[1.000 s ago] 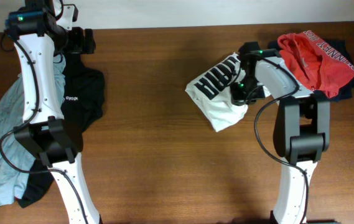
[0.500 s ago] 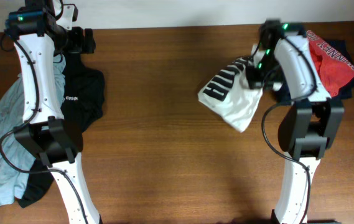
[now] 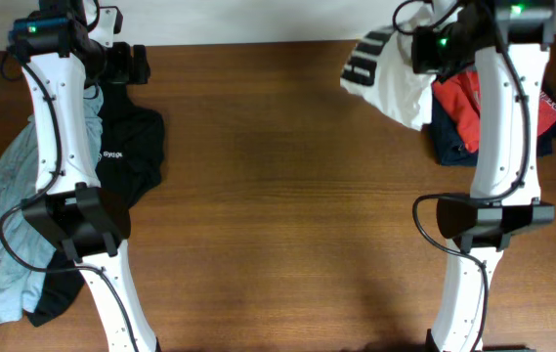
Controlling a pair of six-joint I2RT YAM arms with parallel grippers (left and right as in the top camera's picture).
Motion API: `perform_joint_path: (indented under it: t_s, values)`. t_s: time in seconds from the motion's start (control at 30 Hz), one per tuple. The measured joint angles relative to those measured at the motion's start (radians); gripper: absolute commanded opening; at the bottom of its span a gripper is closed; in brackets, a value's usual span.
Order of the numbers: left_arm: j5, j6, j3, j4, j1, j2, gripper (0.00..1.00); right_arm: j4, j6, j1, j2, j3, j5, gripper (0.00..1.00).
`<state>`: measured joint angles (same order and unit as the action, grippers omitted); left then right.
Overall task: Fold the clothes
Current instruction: 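Lift the white shirt and carry it right onto the red clothes stack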
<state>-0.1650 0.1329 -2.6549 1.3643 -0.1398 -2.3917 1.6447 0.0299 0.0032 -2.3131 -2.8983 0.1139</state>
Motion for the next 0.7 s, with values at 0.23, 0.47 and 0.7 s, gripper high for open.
perform_joint_path:
  t_s: [0.23, 0.47, 0.7]
  values:
    - [0.0, 0.0, 0.0, 0.0, 0.0, 0.0, 0.99, -0.023, 0.079, -0.021, 0.0, -0.034, 0.002, 0.04]
    - [0.0, 0.0, 0.0, 0.0, 0.0, 0.0, 0.99, -0.075, 0.154, -0.057, 0.0, -0.034, 0.004, 0.04]
    - [0.0, 0.0, 0.0, 0.0, 0.0, 0.0, 0.99, -0.153, 0.197, -0.069, 0.0, -0.034, 0.004, 0.04]
